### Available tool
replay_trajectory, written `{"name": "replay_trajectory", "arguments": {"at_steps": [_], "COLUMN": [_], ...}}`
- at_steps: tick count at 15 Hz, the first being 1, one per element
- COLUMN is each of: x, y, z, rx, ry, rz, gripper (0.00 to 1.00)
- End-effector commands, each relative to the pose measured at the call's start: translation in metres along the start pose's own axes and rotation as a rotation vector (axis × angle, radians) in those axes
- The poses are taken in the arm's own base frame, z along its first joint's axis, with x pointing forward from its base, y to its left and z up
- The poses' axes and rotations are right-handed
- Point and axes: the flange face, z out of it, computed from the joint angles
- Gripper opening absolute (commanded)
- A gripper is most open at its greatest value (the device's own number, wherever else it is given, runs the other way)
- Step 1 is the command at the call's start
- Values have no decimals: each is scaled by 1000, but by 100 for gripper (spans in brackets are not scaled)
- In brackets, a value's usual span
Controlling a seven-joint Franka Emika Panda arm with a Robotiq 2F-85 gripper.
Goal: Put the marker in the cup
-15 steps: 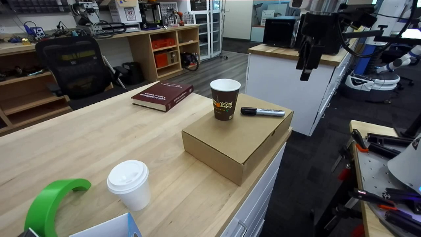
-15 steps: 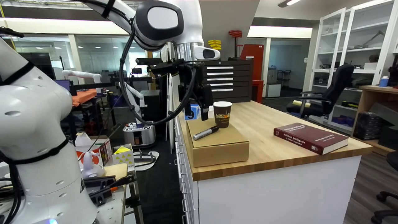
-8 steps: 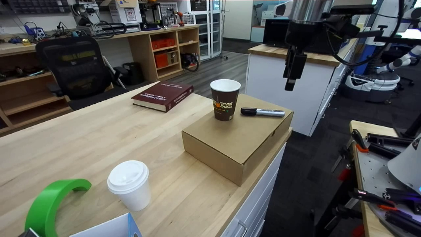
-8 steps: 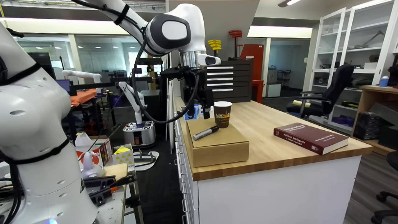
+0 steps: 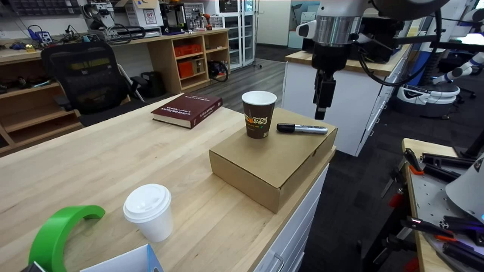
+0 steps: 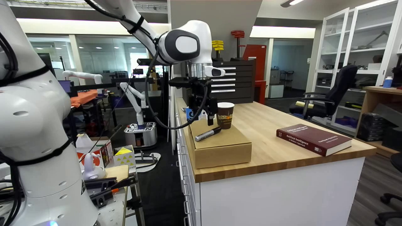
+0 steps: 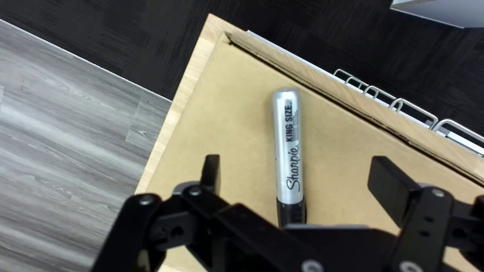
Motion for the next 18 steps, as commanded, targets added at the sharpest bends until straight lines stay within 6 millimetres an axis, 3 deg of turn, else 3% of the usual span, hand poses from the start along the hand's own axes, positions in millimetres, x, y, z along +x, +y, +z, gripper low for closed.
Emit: {"name": "replay_trajectory", "arguments": {"at_steps": [1,12,13,18], "x": [9,-3,-4,-8], "y": [-1,5,6,12], "z": [15,55,58,61], "rx": [26,47,49,59], "ry": [0,-36,-39,-34], "rz": [20,-21,-23,-31], "gripper": [100,100,82,47]}}
